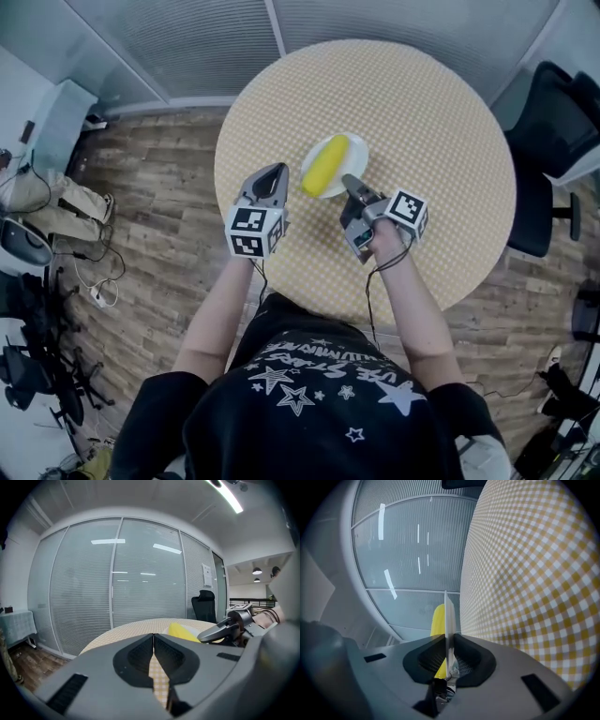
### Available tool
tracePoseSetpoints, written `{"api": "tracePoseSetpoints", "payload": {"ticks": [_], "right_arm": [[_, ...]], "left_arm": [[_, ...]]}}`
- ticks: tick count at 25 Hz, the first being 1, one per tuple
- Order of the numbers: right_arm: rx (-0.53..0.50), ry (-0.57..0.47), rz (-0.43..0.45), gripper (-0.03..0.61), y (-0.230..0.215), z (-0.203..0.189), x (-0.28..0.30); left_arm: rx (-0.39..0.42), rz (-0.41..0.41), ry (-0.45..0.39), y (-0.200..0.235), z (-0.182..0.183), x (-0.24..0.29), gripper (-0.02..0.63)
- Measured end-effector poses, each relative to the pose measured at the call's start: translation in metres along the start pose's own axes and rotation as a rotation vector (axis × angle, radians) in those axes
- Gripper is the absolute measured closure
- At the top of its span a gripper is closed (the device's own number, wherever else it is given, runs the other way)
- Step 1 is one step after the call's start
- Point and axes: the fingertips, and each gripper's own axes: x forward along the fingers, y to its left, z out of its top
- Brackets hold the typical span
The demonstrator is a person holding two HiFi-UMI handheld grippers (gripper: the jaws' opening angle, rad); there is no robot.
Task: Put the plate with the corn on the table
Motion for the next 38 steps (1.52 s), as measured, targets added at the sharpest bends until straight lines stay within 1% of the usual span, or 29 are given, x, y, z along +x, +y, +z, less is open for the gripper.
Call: {"api": "tracePoseSetpoints", "payload": {"ticks": [2, 6, 9, 11, 13, 16, 19, 25, 33, 38], "right_arm": [[0.000, -0.012, -0.006, 0.528, 0.001, 0.000, 0.015], [0.026, -0.034, 0.023, 0.528, 0.009, 0.002, 0.052], [0.012, -0.038, 0.018, 0.528, 0.013, 0.005, 0.083], [0.023, -0.049, 0.014, 0.528, 0.013, 0.007, 0.101], [0.035, -0.067, 0.006, 0.528, 0.008, 0.012, 0.118], [0.027, -0.086, -0.009, 0.528, 0.006, 0.021, 0.147], [0.025, -0.106, -0.002, 0.528, 0.004, 0.032, 0.176], [-0.011, -0.146, 0.011, 0.528, 0.000, 0.059, 0.218], [0.026, -0.178, -0.006, 0.528, -0.017, 0.077, 0.267], [0.048, -0.187, -0.003, 0.528, -0.030, 0.085, 0.292]], "left_arm": [[-0.010, -0.008, 0.001, 0.016, 0.000, 0.008, 0.604], [-0.017, -0.022, -0.008, 0.051, 0.007, 0.027, 0.604], [-0.023, -0.033, -0.014, 0.080, 0.011, 0.044, 0.604], [-0.021, -0.042, -0.012, 0.098, 0.012, 0.055, 0.604], [-0.020, -0.054, -0.008, 0.114, 0.011, 0.067, 0.604], [-0.019, -0.068, -0.004, 0.142, 0.010, 0.087, 0.604], [-0.021, -0.083, 0.007, 0.167, 0.003, 0.109, 0.604], [-0.033, -0.121, 0.006, 0.191, -0.004, 0.144, 0.604], [-0.026, -0.155, 0.009, 0.213, -0.007, 0.183, 0.604], [-0.031, -0.158, 0.013, 0.230, -0.010, 0.202, 0.604]]}}
